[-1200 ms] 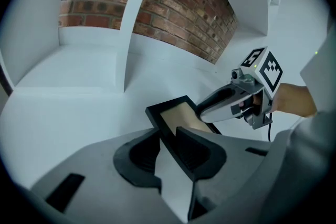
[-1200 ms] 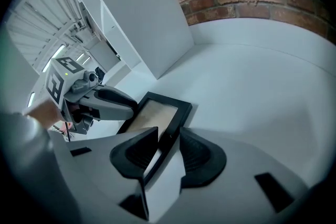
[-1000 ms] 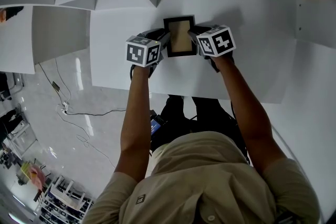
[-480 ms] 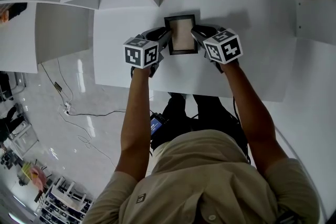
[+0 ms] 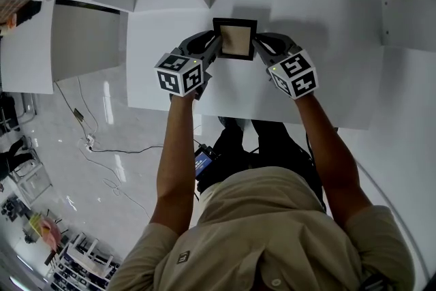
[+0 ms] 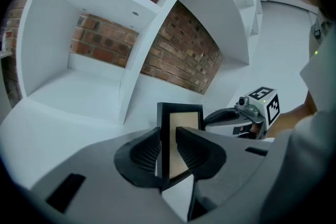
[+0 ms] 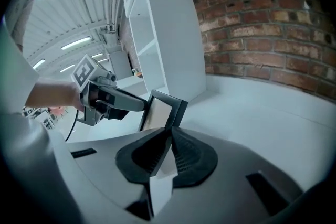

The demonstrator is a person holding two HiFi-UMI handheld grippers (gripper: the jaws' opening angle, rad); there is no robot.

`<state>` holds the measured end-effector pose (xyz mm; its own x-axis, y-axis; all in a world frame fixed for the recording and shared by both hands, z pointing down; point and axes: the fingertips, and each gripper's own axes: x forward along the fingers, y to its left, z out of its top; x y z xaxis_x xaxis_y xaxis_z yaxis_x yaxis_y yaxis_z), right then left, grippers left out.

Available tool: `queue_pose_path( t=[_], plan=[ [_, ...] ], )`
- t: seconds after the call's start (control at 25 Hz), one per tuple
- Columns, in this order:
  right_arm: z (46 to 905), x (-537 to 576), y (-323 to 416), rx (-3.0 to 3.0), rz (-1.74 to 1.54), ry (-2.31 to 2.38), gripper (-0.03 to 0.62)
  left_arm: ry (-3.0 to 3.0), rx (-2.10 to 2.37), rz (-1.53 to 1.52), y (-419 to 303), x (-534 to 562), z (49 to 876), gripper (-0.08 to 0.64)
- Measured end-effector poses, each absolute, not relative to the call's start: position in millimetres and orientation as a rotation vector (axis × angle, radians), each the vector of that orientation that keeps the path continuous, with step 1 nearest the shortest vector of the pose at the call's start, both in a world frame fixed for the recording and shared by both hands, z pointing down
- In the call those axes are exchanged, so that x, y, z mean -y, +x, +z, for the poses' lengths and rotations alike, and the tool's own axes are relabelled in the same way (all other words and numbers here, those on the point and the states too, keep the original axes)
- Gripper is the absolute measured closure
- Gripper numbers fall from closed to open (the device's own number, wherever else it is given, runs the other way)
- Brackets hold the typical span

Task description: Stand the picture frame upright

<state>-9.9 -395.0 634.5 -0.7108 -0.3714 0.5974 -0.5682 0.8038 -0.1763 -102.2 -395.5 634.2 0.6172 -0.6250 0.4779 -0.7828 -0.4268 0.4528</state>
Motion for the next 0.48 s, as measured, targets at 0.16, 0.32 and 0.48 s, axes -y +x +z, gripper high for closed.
queue_pose_path(
  t=[0.16, 0.32, 0.48],
  plan=[
    [627, 386, -9, 2.432, 0.370, 0.699, 0.558, 2.228, 1.114, 0.324, -101, 387, 625, 0.479],
    [625, 376, -4, 2.426, 0.294, 0.706, 0.558, 2.276, 1.125, 0.339, -96, 374, 618, 0.479],
    [623, 364, -2, 2.411, 0.275, 0.708, 0.558, 2.300, 1.112, 0.373, -92, 360, 617, 0.479]
  ],
)
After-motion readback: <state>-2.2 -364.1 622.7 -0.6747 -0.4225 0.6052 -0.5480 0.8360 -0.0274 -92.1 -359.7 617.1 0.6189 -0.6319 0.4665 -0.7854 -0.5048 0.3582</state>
